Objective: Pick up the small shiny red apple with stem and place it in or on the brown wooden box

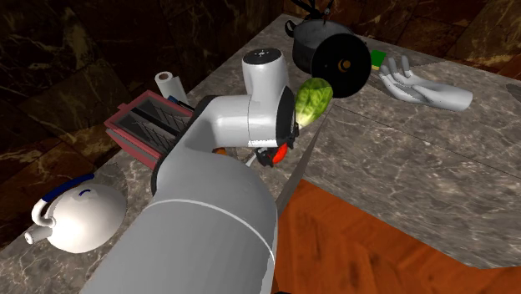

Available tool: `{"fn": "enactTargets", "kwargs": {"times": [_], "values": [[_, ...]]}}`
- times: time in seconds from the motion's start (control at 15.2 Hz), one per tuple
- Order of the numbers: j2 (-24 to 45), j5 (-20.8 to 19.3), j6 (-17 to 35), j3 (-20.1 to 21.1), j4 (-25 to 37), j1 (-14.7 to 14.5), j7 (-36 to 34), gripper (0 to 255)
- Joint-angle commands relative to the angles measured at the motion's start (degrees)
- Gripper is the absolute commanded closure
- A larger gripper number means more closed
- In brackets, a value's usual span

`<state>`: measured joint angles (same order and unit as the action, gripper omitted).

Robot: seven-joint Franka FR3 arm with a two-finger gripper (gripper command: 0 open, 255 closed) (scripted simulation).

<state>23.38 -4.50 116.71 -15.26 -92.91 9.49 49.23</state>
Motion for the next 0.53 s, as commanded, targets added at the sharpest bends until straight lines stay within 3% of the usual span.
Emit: {"fn": "enactTargets", "kwargs": {"times": [0.0, 0.46], "values": [[-0.62, -0.10, -1.13, -0.06, 0.52, -0.05, 0.11, 255], [-1.88, -0.22, -5.94, -0.19, 4.13, -0.10, 0.62, 255]]}}
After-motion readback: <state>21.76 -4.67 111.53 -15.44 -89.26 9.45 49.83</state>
